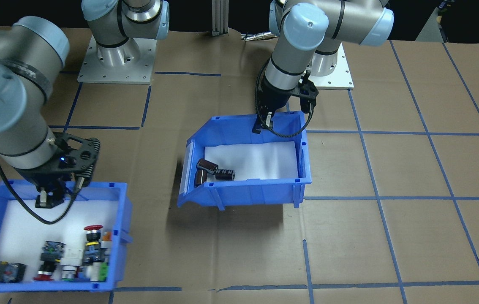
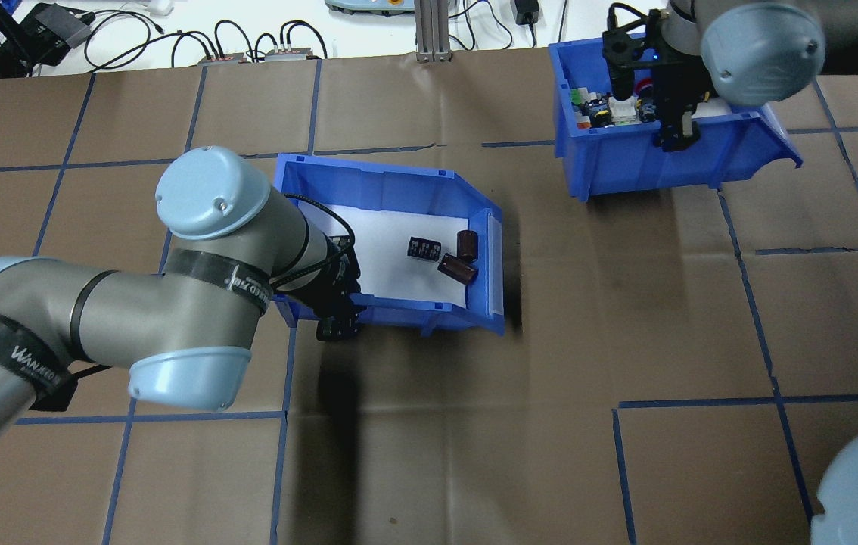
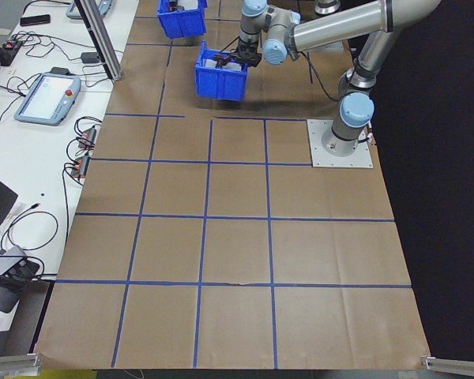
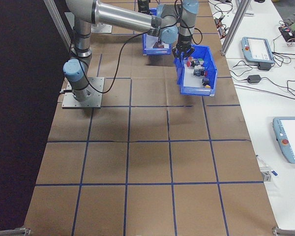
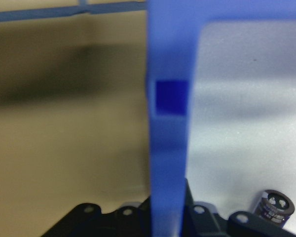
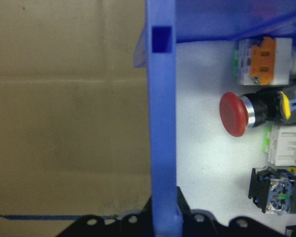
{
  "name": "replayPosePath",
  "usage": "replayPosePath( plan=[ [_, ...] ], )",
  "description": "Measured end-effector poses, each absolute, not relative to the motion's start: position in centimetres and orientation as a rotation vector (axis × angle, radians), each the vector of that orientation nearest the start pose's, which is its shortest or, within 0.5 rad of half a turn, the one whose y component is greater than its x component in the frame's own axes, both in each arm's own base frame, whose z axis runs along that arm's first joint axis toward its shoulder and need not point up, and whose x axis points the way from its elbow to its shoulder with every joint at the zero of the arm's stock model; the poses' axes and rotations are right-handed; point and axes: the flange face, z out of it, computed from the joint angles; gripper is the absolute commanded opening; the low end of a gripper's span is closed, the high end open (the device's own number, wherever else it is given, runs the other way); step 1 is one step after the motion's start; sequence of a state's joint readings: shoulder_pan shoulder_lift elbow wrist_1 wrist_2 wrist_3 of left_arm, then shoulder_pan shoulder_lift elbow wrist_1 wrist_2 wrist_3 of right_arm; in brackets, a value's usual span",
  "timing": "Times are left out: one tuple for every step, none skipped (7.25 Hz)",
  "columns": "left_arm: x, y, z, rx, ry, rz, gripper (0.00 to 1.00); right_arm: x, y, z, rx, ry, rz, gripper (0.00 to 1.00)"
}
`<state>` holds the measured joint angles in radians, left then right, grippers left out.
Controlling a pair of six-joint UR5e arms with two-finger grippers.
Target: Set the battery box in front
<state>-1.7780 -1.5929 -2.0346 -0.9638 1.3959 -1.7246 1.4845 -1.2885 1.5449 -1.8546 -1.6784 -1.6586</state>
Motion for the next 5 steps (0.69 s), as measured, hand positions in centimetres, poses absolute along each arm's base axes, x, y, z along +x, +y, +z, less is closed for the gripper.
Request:
replayPosePath(
  plan=[
    [-25.4, -45.4, 31.8, -2.322, 2.435, 0.146, 0.0, 5.1, -58.7, 36.8, -2.301, 2.272, 0.099, 0.05],
    [-26.4, -48.1, 31.9, -2.35, 2.45, 0.177, 0.0, 3.9, -56.3, 36.0, -2.308, 2.266, 0.099, 0.05],
    [-27.6, -50.6, 31.7, -2.38, 2.456, 0.219, 0.01, 2.7, -53.5, 35.3, -2.318, 2.266, 0.092, 0.05],
    [-28.5, -52.6, 31.4, -2.419, 2.445, 0.266, 0.01, 1.6, -51.3, 34.6, -2.335, 2.264, 0.082, 0.05],
    [-29.2, -54.0, 30.8, -2.443, 2.436, 0.305, 0.01, 0.7, -49.6, 33.9, -2.343, 2.26, 0.074, 0.05]
  ],
)
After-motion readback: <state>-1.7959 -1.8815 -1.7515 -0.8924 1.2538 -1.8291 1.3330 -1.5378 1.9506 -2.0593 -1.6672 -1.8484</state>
